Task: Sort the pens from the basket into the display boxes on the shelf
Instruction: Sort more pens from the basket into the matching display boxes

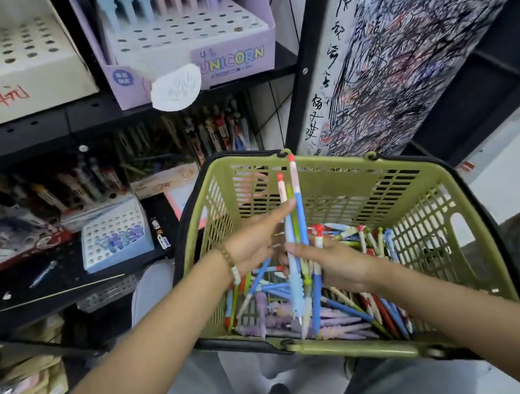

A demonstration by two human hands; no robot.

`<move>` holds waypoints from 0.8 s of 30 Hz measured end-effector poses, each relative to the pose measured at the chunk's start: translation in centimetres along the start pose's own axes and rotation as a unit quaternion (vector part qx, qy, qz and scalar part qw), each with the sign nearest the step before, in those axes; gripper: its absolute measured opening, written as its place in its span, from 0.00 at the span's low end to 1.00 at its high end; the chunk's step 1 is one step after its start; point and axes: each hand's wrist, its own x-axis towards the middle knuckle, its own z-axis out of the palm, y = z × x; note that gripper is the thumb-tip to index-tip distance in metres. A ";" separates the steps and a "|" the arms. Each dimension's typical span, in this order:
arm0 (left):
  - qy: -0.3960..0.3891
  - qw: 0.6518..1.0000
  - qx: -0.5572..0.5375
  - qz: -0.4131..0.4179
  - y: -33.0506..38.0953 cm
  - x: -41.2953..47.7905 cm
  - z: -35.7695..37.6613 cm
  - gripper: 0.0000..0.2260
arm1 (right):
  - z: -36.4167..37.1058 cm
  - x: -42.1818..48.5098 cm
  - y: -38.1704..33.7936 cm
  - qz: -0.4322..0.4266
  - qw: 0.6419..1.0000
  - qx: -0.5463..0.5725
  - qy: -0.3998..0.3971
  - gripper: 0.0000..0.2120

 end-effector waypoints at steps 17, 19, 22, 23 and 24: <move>0.143 0.980 -0.136 0.013 -4.7 3.3 0.9 0.14 | -0.3 -1.2 2.6 0.061 0.994 0.084 -0.041 0.19; 0.175 0.971 -0.159 0.040 -3.8 3.6 0.6 0.16 | -1.0 -1.4 2.0 0.033 0.997 0.063 -0.017 0.15; 0.166 0.960 -0.217 0.052 -1.5 3.2 -0.4 0.15 | -2.4 -1.7 0.4 -0.011 0.996 0.073 0.041 0.15; 0.157 0.968 -0.183 0.062 -0.9 3.0 -0.7 0.14 | -2.8 -1.9 -0.4 -0.021 0.996 0.057 0.059 0.15; 0.145 0.978 -0.127 0.076 -0.3 2.6 -1.0 0.14 | -3.0 -2.1 -1.4 -0.034 0.996 0.041 0.072 0.15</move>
